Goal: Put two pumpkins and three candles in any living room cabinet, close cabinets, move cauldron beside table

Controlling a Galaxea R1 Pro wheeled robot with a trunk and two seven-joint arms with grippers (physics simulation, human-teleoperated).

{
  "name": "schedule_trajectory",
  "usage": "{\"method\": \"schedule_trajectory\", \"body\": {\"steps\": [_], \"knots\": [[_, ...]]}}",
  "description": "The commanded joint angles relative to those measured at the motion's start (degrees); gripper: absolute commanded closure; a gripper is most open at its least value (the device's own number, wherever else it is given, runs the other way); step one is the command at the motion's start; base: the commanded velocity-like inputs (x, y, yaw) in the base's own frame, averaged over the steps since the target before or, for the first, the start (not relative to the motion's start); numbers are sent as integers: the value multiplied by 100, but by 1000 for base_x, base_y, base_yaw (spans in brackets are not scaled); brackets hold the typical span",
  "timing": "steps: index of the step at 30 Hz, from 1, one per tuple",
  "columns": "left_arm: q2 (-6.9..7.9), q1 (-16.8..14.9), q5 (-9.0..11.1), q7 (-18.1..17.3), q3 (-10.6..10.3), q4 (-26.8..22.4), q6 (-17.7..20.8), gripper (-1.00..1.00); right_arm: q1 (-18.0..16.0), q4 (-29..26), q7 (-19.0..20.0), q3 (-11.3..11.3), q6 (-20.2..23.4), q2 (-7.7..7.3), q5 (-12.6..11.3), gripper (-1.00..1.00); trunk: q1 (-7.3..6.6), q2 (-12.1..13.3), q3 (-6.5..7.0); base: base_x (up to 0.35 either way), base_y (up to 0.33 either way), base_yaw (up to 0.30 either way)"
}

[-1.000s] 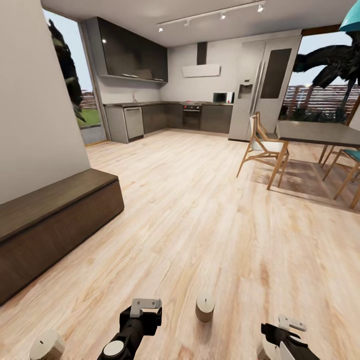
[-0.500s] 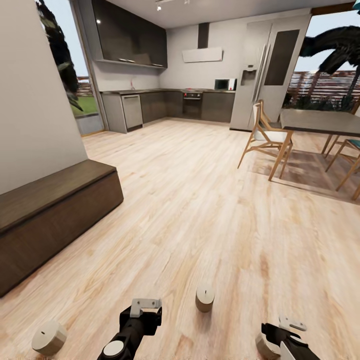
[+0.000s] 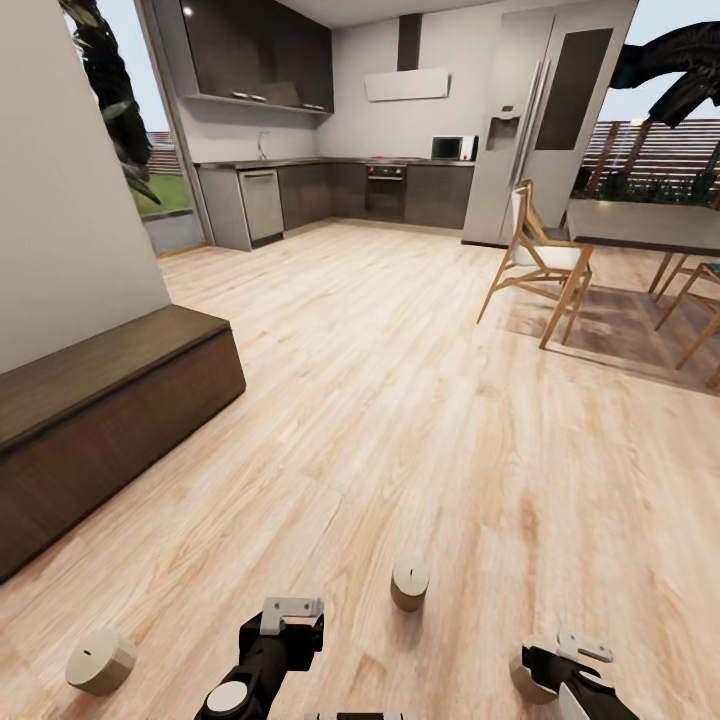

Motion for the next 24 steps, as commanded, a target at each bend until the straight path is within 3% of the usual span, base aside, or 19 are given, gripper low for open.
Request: {"method": "schedule_trajectory", "body": {"steps": [1,7,14,24], "knots": [[0,0,62,52,-6,-8,14,-100,-1,-9,-5,-24,26,3,41,-100,-1,-2,-4,0,0,0],[-1,-1,58,52,-6,-6,18,-100,-1,-9,-5,-24,23,10,41,-100,-1,-2,-4,21,0,0],[-1,-1,58,56,-6,1,23,-100,-1,-9,-5,-17,9,12,40,-100,-1,-2,-4,223,0,0],[0,-3,56,60,-6,1,20,-100,6,-18,11,-10,-132,21,38,-100,-1,-2,-4,74,0,0]]}}
